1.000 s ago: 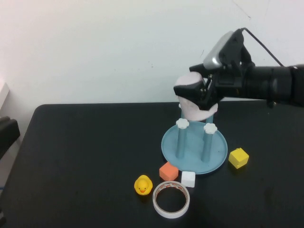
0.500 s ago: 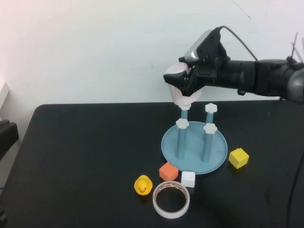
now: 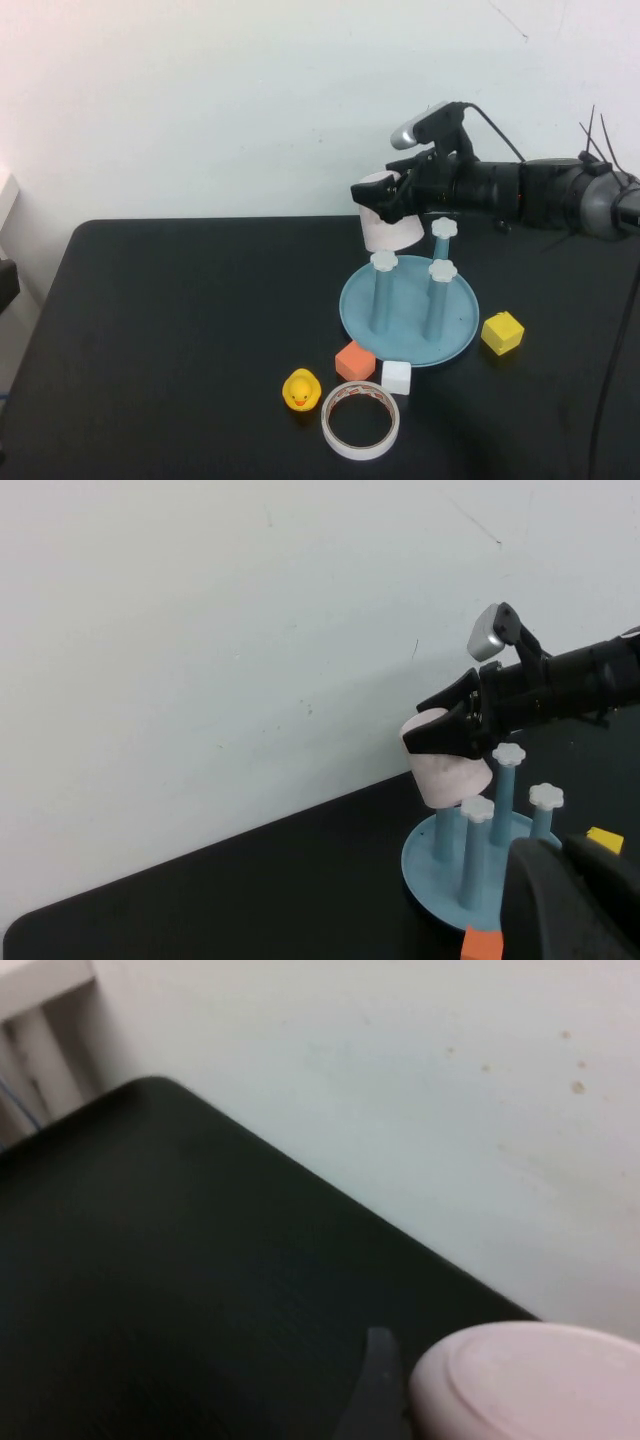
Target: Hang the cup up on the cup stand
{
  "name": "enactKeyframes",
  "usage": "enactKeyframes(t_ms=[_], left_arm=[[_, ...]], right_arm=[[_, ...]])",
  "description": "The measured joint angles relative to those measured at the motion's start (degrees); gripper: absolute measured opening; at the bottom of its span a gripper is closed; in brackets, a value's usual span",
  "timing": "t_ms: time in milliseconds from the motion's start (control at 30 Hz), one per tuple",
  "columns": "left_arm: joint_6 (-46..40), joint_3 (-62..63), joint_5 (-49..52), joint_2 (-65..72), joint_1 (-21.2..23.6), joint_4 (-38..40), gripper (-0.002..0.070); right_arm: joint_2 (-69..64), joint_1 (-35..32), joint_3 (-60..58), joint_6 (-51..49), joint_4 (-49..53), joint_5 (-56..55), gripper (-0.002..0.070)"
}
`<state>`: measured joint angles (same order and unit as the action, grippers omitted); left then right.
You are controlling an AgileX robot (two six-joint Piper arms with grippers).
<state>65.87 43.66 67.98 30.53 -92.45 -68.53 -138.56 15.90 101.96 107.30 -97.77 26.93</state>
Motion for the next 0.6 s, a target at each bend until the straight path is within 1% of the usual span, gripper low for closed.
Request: enactKeyframes(t_ms=[33,100,167,233,300,400,433,500,567,600], left_arm=[[0.01,0.0,0.0,0.0,0.0,0.0,0.0],[-0.12,0.0,0.0,0.0,0.0,0.25,0.0],[-0.16,0.0,0.0,0.0,0.0,0.63,0.0],[-0.16,0.0,0.0,0.0,0.0,1.57,0.0],[-0.26,0.0,0.0,0.0,0.0,1.82,0.0],[-1.03,0.0,0.63,0.0,0.0,2.59,0.0],[-1.49,0.0,0.96,0.0,0.0,2.88,0.0],[-3.1,0.0,2.13,0.0,0.0,3.46,0.0],[-4.19,0.0,2.82,0.0,0.0,3.71,0.0],[-4.33,-0.41,3.0,0.0,0.0,3.61,0.0]], right_arm=[[0.0,0.0,0.0,-1.43,0.0,-0.26,0.0568],[0.0,0.0,0.0,-2.88,0.0,-0.52,0.0625],[0.0,-0.1,0.11,-3.37,0.0,-0.65,0.0659],[0.0,-0.09,0.51,-3.8,0.0,-0.65,0.0638],[0.0,-0.09,0.64,-3.93,-0.1,-0.32,0.0587],[0.12,-0.79,0.64,-4.22,-0.1,3.22,0.046],[0.41,-1.31,0.64,-4.38,-0.1,5.61,0.0401],[1.51,-2.52,0.64,-4.67,0.12,11.65,0.0263],[3.51,-4.46,0.64,-5.6,0.12,21.26,0.0123],[4.67,-5.4,0.64,-6.2,0.12,26.77,0.0089]])
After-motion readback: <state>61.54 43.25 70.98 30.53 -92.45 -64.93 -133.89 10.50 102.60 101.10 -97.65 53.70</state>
